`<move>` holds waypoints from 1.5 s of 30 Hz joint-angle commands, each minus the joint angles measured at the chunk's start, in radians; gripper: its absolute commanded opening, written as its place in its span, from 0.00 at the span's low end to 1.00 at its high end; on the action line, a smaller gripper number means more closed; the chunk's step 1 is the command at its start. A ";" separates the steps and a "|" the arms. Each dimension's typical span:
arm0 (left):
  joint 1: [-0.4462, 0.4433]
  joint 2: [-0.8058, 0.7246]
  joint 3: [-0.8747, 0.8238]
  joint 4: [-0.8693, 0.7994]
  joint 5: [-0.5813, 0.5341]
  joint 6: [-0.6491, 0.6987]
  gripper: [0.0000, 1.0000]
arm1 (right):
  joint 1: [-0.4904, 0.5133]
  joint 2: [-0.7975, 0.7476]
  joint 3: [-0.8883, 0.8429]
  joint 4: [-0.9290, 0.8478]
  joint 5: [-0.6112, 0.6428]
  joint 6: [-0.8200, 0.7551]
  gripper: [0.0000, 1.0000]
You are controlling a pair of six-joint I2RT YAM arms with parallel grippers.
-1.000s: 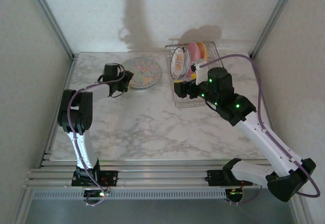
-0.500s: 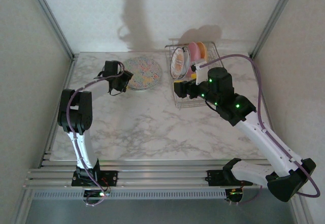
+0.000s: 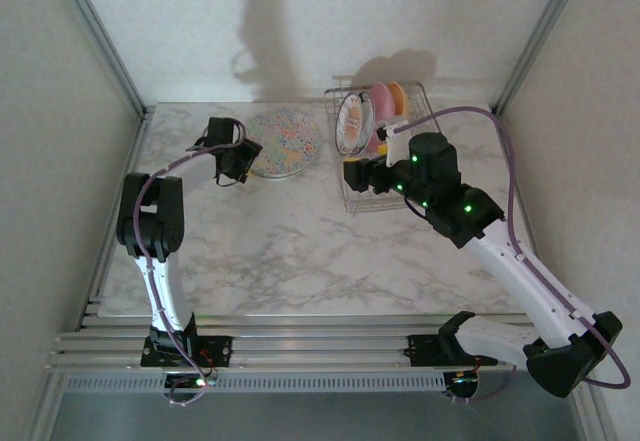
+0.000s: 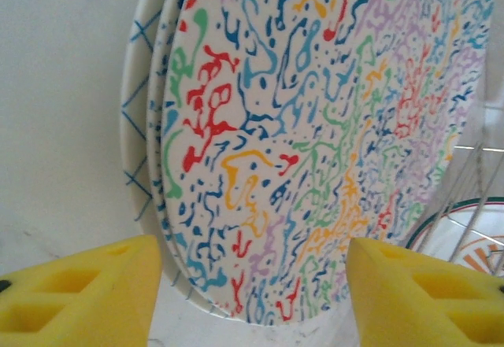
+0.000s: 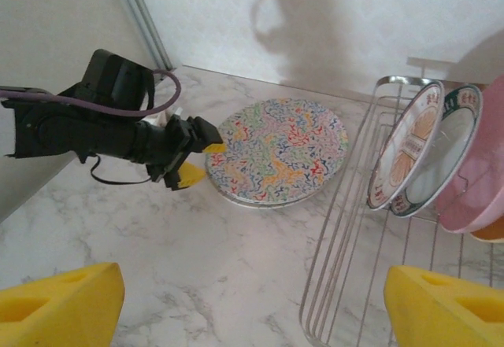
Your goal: Unload the plates from the dish rack
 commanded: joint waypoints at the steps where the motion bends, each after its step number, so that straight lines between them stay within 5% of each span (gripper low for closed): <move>1: 0.004 -0.060 0.022 -0.080 -0.060 0.018 0.68 | 0.007 0.003 0.049 -0.035 0.098 0.021 0.86; 10: -0.007 -0.255 -0.085 -0.076 -0.125 -0.032 0.74 | -0.057 0.068 0.180 -0.174 0.377 0.002 0.84; 17: -0.063 -0.458 -0.142 -0.018 -0.136 -0.044 0.74 | -0.281 0.202 0.277 -0.139 0.262 0.039 0.81; 25: -0.211 -0.704 -0.193 0.049 -0.151 0.073 0.76 | -0.420 0.458 0.374 -0.054 0.098 0.057 0.75; 34: -0.374 -0.919 -0.290 0.083 -0.180 0.122 0.75 | -0.450 0.673 0.488 -0.071 0.076 0.000 0.64; 45: -0.442 -1.010 -0.330 0.079 -0.241 0.114 0.75 | -0.450 0.822 0.602 -0.092 0.106 0.003 0.53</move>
